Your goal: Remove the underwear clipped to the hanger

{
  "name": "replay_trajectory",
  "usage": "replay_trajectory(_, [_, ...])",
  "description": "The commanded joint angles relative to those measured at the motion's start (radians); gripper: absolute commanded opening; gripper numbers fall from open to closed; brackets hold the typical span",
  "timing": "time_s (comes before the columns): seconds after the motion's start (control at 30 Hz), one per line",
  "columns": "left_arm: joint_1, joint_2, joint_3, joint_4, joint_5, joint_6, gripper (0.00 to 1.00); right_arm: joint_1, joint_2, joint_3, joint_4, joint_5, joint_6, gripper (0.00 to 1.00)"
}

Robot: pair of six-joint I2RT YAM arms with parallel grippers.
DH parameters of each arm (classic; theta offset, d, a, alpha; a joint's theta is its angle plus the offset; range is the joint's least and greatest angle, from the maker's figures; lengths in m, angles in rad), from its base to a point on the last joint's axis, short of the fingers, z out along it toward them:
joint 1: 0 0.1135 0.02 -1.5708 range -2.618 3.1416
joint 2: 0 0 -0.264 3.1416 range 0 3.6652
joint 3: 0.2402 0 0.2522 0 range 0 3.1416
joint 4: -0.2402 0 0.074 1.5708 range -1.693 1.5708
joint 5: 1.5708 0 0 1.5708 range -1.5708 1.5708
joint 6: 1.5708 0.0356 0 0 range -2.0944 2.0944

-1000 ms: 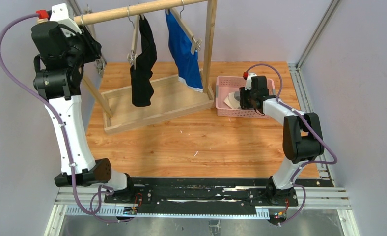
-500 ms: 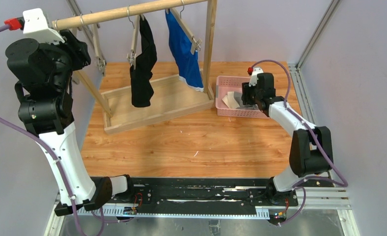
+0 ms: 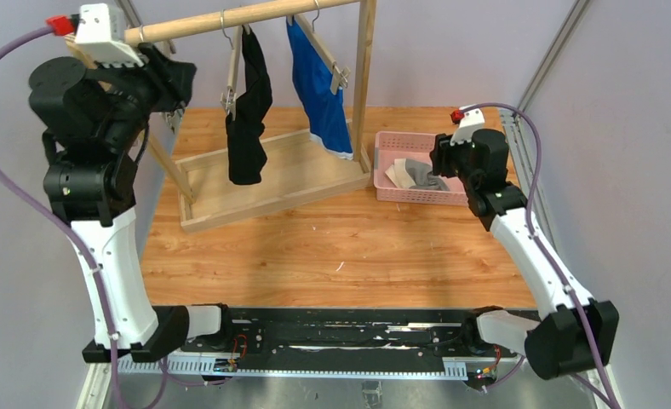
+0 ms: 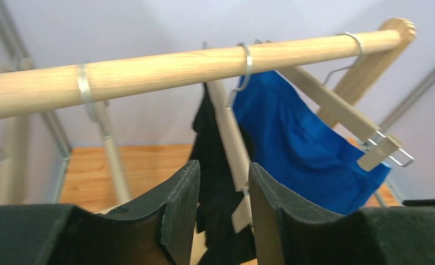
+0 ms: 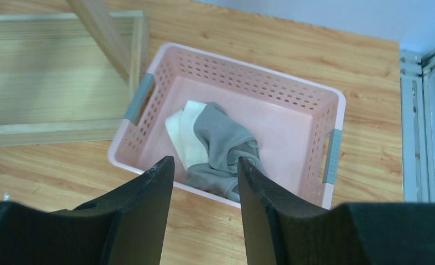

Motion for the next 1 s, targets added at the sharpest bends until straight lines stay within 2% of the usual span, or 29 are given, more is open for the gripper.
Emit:
replay_trajectory(0.0, [-0.124, 0.074, 0.048, 0.026, -0.075, 0.028, 0.47, 0.056, -0.100, -0.017, -0.062, 0.043, -0.004, 0.47])
replay_trajectory(0.13, [-0.262, 0.144, 0.082, 0.026, -0.198, 0.084, 0.49, 0.109, -0.178, -0.019, -0.110, 0.075, -0.018, 0.47])
replay_trajectory(0.23, [-0.307, 0.193, 0.114, 0.026, -0.264, 0.102, 0.50, 0.144, -0.235, -0.032, -0.117, 0.098, -0.026, 0.47])
replay_trajectory(0.43, [-0.312, 0.225, 0.116, 0.044, -0.323, 0.112, 0.50, 0.157, -0.287, -0.044, -0.141, 0.106, -0.037, 0.47])
replay_trajectory(0.7, [-0.312, 0.213, 0.096, 0.054, -0.340, 0.122, 0.50, 0.157, -0.271, -0.055, -0.142, 0.105, -0.040, 0.47])
replay_trajectory(0.97, [-0.312, 0.192, 0.037, 0.052, -0.347, 0.125, 0.43, 0.157, -0.273, -0.053, -0.142, 0.109, -0.044, 0.47])
